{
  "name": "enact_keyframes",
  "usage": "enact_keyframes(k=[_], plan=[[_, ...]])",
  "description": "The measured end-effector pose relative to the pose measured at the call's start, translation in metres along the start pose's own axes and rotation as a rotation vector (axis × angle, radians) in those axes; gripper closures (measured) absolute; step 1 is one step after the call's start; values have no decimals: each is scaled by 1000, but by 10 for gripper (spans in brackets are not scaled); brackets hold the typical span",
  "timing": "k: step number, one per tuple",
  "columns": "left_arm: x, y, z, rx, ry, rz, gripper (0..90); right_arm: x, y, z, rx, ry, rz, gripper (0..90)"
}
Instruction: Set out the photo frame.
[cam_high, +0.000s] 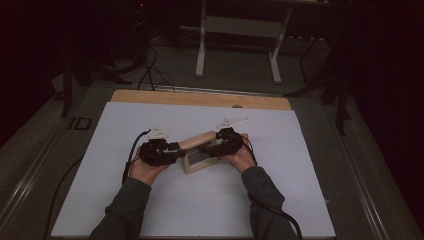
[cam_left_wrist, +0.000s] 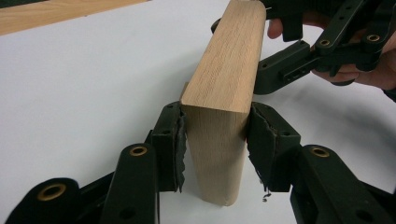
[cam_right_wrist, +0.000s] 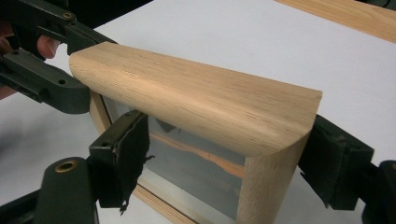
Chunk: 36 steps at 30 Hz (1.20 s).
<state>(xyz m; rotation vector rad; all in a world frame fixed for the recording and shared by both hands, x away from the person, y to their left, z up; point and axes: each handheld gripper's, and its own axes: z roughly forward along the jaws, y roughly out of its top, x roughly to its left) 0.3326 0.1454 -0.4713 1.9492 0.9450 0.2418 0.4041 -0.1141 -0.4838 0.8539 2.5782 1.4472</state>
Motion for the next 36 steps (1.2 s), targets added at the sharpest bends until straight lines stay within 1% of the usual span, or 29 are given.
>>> enact_keyframes(k=[3, 5, 7, 11, 13, 14, 15, 19, 25, 28, 36], plan=[[3, -2, -1, -5, -2, -9, 578, 1, 2, 3, 3, 1, -3, 226], [3, -1, 2, -12, 1, -10, 576, 0, 1, 1, 6, 5, 8, 246], [3, -1, 4, -14, 5, -6, 570, -2, -1, -1, 2, 5, 17, 277], [5, -1, 6, -15, -1, -12, 567, -4, -5, -6, -15, 8, 36, 321], [5, -1, 8, -11, 3, -14, 564, -5, -7, -8, -18, 7, 36, 345], [5, 0, 10, -6, 3, -27, 565, -5, -8, -9, -18, 8, 41, 362], [6, 0, 11, -5, 4, -29, 569, -6, -9, -11, -20, 11, 43, 377], [5, 1, 15, -2, 4, -27, 576, -8, -15, -18, -23, 20, 48, 430], [6, 1, 17, 1, -1, -27, 581, -8, -19, -21, -34, 20, 58, 455], [7, 1, 18, 0, -12, -27, 582, -8, -22, -24, -41, 27, 67, 468], [9, 1, 19, 1, -36, -36, 582, -7, -24, -26, -49, 24, 76, 480]])
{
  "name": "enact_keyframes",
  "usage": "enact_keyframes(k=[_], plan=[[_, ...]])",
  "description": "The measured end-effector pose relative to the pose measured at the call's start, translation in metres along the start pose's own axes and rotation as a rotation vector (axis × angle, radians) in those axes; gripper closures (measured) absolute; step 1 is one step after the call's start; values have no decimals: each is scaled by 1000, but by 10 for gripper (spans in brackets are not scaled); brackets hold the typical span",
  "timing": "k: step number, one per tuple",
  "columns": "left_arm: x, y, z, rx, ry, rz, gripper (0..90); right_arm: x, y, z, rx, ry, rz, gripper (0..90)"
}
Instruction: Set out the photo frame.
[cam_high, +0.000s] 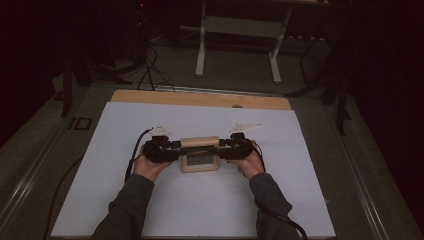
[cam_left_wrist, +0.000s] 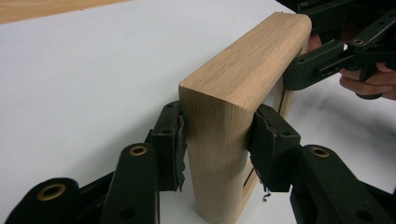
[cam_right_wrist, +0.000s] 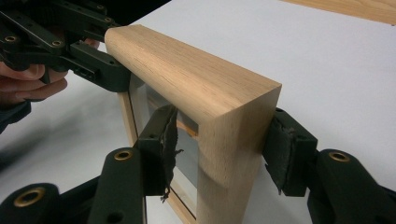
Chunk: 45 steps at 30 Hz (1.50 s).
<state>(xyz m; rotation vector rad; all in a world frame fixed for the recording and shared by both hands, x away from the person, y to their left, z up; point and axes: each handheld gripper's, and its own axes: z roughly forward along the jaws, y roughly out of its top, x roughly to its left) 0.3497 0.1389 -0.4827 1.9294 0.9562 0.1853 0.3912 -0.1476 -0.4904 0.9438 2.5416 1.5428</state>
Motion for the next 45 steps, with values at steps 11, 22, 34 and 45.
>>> enact_keyframes(k=[11, 22, 34, 45], plan=[[5, 0, 3, -8, -35, 0, 579, 1, -4, -4, -12, -6, 9, 500], [5, 0, 3, -8, -43, -8, 576, 2, -7, -5, -17, -11, 17, 506], [5, 0, 5, -11, -50, -13, 567, 3, -9, -8, -21, -11, 18, 519], [3, 1, 6, -9, -46, -23, 564, 2, -10, -9, -23, -11, 16, 519]])
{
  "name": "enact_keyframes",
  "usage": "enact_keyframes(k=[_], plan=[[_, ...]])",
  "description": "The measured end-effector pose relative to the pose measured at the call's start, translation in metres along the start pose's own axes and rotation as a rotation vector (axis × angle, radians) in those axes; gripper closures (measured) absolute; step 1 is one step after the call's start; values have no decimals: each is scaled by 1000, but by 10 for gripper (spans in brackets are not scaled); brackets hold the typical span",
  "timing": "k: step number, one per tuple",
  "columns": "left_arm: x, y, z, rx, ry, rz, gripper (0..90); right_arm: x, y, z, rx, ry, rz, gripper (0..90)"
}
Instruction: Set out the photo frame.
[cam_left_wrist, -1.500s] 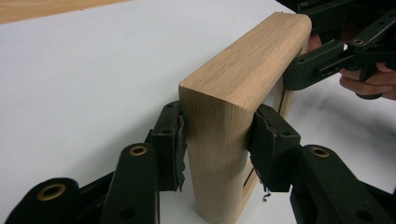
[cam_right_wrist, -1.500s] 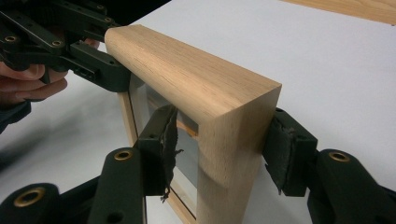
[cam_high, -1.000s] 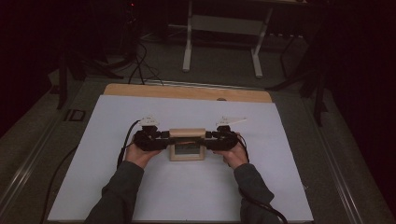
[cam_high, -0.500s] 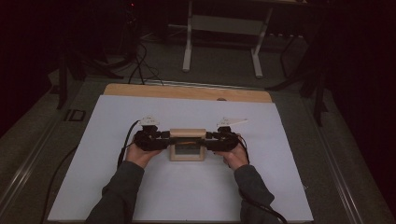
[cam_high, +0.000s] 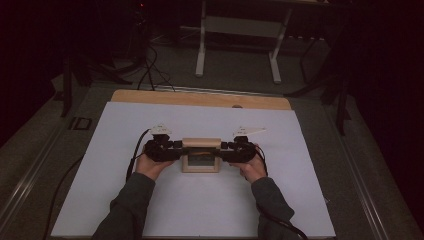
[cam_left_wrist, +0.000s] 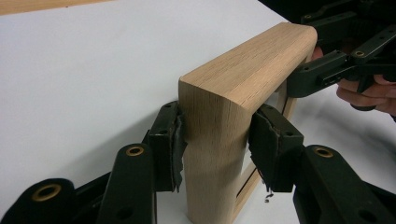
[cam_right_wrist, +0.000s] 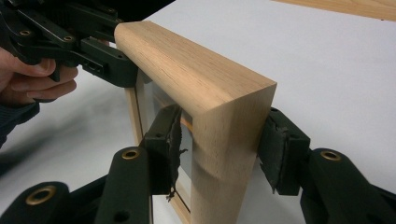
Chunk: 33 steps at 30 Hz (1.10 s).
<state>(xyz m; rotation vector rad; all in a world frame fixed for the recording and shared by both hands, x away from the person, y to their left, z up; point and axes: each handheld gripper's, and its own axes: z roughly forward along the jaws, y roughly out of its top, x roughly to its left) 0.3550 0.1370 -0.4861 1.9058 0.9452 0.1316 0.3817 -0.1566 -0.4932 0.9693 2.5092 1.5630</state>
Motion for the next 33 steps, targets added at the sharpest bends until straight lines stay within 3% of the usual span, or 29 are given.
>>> enact_keyframes(k=[33], plan=[[-1, -1, 3, -8, -16, -13, 555, 1, -3, -4, 2, -10, -19, 523]])
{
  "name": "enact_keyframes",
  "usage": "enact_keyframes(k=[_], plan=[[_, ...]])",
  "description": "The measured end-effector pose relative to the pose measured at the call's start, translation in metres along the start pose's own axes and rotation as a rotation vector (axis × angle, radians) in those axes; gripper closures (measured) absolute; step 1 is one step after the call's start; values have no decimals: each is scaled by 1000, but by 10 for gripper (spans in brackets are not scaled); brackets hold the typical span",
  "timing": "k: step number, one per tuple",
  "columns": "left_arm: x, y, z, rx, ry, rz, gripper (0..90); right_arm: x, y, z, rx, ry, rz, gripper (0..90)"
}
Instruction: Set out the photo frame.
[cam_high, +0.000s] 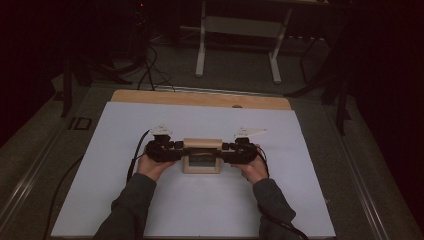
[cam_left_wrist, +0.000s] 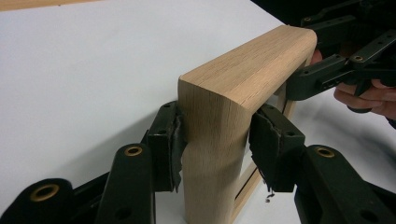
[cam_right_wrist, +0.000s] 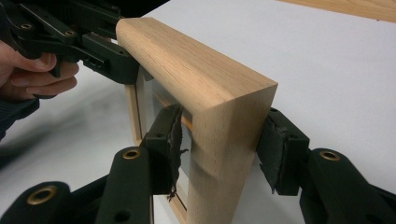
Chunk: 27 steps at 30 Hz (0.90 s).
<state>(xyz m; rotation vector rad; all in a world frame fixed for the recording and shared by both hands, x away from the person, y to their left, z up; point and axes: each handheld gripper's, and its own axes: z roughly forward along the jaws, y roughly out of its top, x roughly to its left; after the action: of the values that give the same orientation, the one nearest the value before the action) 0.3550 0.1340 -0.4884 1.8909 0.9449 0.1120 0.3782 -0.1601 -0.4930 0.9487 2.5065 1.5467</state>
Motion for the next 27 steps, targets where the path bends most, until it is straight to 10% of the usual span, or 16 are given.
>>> enact_keyframes(k=[27], plan=[[-1, -4, 4, 24, 17, -14, 486, -2, -5, -2, 27, -15, 0, 460]])
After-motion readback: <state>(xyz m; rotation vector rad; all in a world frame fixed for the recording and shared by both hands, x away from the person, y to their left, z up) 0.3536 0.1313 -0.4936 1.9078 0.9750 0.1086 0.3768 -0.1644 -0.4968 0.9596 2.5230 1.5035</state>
